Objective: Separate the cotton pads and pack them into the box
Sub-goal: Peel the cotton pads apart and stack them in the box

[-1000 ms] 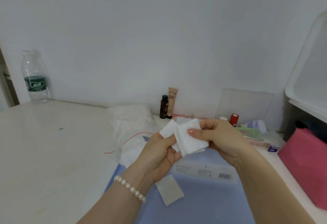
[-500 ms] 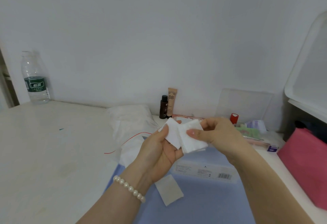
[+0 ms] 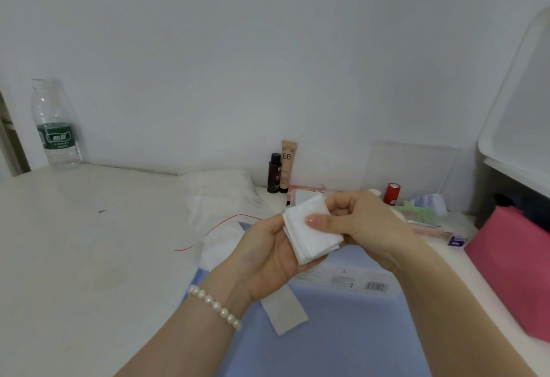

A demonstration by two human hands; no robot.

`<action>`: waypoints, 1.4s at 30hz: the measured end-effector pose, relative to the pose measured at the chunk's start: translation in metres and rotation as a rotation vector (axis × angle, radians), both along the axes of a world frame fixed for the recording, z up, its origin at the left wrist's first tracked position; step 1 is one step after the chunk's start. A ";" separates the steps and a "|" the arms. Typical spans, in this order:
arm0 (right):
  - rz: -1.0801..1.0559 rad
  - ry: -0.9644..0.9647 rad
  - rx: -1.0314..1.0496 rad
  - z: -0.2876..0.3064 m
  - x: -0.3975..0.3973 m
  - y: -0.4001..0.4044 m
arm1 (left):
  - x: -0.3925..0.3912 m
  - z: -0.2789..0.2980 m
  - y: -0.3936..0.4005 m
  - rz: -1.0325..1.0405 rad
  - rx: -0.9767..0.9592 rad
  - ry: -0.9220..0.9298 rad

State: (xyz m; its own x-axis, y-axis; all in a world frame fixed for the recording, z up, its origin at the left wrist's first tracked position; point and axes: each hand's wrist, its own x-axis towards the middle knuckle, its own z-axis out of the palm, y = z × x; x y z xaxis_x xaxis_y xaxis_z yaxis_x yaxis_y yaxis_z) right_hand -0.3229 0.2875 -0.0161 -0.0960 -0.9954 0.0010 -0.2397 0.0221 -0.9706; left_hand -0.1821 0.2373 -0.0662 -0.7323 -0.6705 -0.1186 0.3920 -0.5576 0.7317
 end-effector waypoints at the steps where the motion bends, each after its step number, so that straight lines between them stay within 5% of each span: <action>1: -0.010 0.009 -0.003 0.000 0.001 0.000 | 0.000 0.000 -0.001 0.001 -0.003 -0.008; 11: -0.114 0.229 -0.092 -0.004 0.014 -0.002 | 0.006 0.005 -0.002 -0.032 -0.090 -0.064; 15: -0.266 0.628 -0.233 0.001 0.022 0.003 | 0.016 0.017 0.002 0.019 -0.229 -0.115; 21: -0.151 0.405 -0.288 0.014 0.028 0.014 | 0.045 0.025 0.004 0.067 -0.266 -0.123; 27: 0.112 0.940 0.326 -0.011 0.038 0.015 | 0.059 0.024 0.004 0.095 -0.313 -0.223; 31: 0.093 1.182 0.372 -0.051 0.059 0.015 | 0.057 0.022 0.005 0.126 -0.287 -0.235; 37: 0.198 1.162 0.424 -0.063 0.065 0.016 | 0.052 0.020 0.008 0.121 -0.220 -0.140; 42: 0.215 0.866 0.259 -0.028 0.045 0.032 | 0.050 0.017 0.005 0.221 -0.213 -0.102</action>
